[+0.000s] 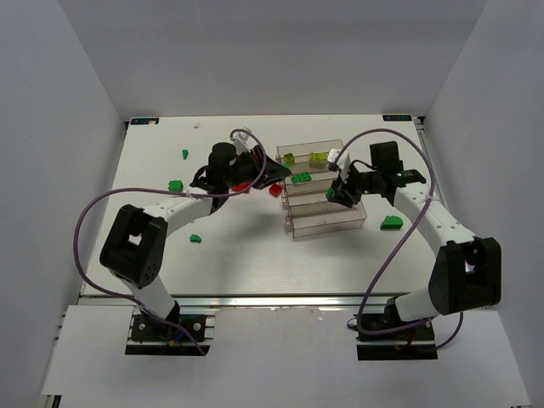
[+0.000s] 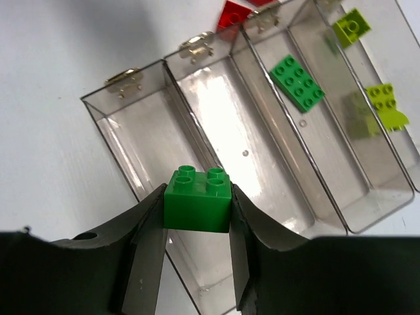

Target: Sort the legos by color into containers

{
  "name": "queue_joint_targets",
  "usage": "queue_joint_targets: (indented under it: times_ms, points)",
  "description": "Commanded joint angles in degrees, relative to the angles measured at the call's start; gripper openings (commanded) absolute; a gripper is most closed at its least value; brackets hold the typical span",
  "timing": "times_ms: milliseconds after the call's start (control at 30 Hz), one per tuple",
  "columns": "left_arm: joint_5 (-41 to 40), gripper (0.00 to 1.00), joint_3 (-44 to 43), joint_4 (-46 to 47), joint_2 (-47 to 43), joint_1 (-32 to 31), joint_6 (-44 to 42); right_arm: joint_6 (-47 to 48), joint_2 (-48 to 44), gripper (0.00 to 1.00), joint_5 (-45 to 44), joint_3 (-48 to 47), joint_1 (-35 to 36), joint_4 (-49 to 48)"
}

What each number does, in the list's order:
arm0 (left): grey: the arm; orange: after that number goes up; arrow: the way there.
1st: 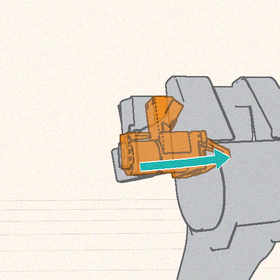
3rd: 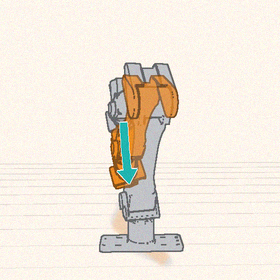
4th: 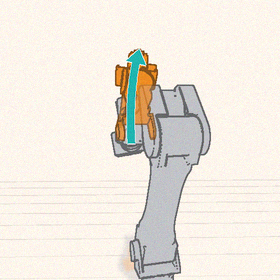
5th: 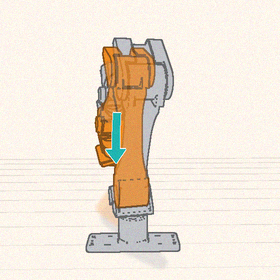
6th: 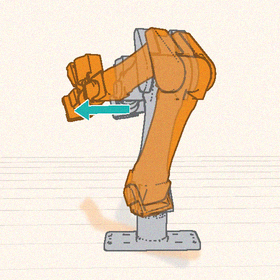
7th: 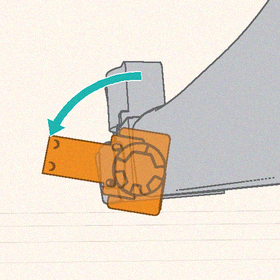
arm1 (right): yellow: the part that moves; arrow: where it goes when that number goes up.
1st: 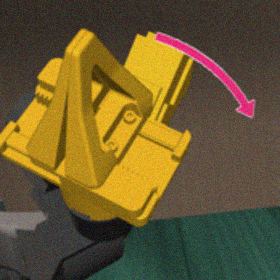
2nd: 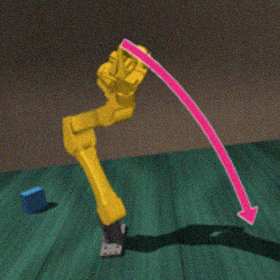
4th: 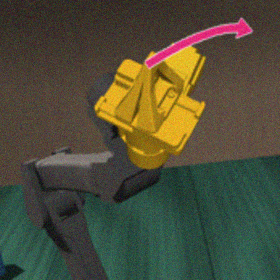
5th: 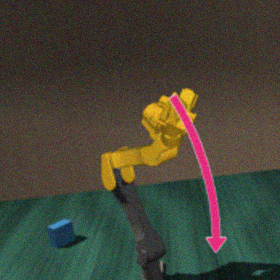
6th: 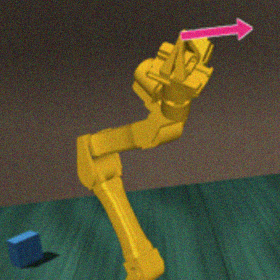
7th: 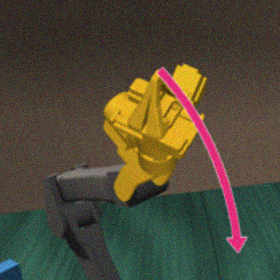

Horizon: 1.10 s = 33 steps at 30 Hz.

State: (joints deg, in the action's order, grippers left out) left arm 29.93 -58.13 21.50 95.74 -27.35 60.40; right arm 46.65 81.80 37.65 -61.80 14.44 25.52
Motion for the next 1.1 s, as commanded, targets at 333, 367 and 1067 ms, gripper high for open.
queue_joint_targets:
  times_ms: [333,367,1067]
  points:
    - [-9.27,0.11,-37.11,-39.31,22.11,-0.86,-23.83,-2.53,-0.85,0.01,1.02,-0.95,-6.0,-2.31]
    - [-10.06,0.12,-38.45,-40.29,23.07,-1.12,-25.06,-2.71,-0.77,0.01,1.11,-0.78,-6.17,-2.4]
    - [-14.2,0.7,-48.04,-43.82,29.85,-3.76,-27.0,-4.82,2.13,0.04,1.82,-2.97,-6.61,-2.58]
